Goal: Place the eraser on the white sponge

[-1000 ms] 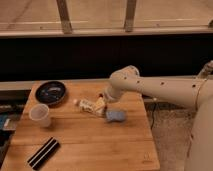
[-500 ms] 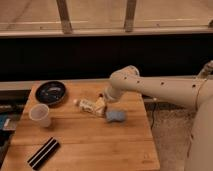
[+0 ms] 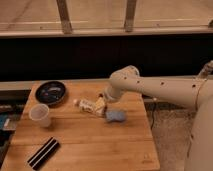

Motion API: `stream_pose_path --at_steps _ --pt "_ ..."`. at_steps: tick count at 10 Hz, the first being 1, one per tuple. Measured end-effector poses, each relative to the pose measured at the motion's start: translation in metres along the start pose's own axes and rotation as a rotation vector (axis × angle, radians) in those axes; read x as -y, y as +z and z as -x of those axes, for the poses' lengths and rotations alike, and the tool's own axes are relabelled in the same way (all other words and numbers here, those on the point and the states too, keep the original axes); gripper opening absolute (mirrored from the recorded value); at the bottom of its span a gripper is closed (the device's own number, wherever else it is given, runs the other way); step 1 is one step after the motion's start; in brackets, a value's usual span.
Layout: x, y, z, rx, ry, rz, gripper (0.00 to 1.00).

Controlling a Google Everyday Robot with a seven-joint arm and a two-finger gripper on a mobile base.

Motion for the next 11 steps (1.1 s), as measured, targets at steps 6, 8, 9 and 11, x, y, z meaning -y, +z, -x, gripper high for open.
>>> stream_pose_path --at_steps 6,8,9,11 --pt "-0.05 0.012 0.015 -0.074 -0.211 0.014 0.8" --pt "-0.102 0.032 0.033 -0.111 -0.353 0.072 0.8" --pt "-0.143 0.047 0.043 -0.137 -0.455 0.118 0.8" --pt "-0.204 0.065 0.05 -0.167 -0.604 0.192 0.8"
